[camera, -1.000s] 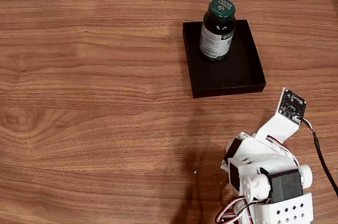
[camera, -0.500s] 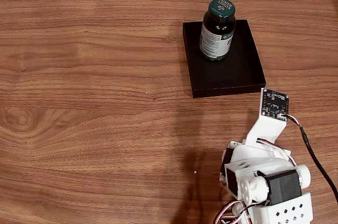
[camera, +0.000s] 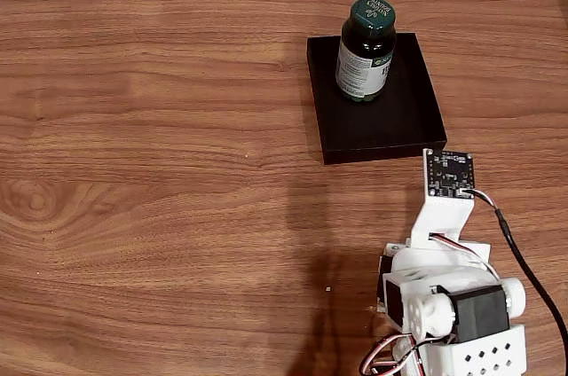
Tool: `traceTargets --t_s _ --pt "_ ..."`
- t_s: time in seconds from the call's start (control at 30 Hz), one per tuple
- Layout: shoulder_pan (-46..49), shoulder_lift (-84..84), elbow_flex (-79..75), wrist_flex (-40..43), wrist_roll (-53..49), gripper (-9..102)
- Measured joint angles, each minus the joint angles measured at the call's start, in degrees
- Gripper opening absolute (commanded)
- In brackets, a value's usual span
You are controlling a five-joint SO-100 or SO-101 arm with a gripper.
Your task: Pick up the pill bottle and place it in the black box.
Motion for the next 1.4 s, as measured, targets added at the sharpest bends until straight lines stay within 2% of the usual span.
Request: traceTargets --t_s 1.4 --pt "1.49 0.09 0.0 0.44 0.18 0"
